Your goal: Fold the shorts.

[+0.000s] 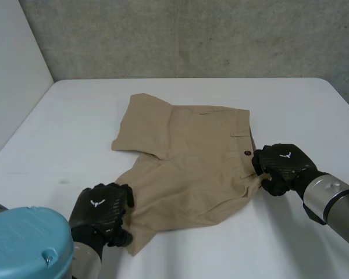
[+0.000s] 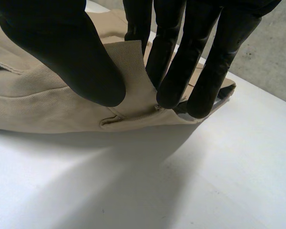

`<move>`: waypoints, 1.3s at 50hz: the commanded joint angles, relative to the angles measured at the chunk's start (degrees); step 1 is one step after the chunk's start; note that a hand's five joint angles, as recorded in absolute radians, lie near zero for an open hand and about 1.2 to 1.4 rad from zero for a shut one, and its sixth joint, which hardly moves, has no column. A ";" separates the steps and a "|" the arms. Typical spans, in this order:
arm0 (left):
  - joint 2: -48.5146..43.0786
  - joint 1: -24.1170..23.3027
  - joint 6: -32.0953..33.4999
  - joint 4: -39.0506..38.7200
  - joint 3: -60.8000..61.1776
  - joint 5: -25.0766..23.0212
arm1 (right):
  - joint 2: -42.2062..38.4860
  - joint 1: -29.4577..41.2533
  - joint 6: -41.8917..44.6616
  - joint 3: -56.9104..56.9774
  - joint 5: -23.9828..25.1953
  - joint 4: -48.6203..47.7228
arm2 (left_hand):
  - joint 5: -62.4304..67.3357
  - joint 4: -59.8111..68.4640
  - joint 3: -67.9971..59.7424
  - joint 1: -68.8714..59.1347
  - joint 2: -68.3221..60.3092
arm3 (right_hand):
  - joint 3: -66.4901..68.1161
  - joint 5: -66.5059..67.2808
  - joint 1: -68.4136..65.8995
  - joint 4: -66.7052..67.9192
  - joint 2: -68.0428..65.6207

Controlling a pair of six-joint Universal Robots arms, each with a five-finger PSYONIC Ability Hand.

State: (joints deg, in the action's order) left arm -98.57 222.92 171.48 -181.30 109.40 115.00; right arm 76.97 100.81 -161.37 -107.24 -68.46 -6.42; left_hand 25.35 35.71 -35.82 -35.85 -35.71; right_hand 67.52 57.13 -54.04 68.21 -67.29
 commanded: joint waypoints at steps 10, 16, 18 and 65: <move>-9.09 -3.99 -1.94 0.86 -0.77 6.73 | 0.55 0.26 0.09 -0.87 0.17 -0.08 | -6.13 -6.49 6.60 6.63 6.49 | 12.48 12.87 -25.96 11.79 -12.71; -11.73 -4.16 -2.12 0.51 -3.05 7.78 | 0.55 0.18 0.09 -1.13 0.35 -0.17 | -5.96 -6.32 6.43 6.46 6.32 | 12.48 12.87 -25.96 11.79 -12.71; -12.52 -4.16 -2.12 0.08 -4.02 7.96 | 0.55 0.09 0.09 -1.39 0.35 -0.26 | -5.96 -6.32 6.43 6.46 6.32 | 12.48 12.87 -25.96 11.79 -12.71; 5.40 7.52 22.22 -1.69 0.98 -6.45 | 3.63 -0.53 7.38 0.89 -1.58 4.92 | 44.65 44.29 -44.18 -44.15 -44.29 | 12.48 12.87 -25.96 11.79 -12.71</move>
State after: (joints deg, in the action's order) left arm -96.56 227.64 185.97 -186.81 107.61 113.64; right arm 79.60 100.39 -156.47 -107.32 -68.65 -4.47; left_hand 55.07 68.44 -67.95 -63.41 -68.19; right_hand 67.52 57.13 -54.05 68.21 -67.29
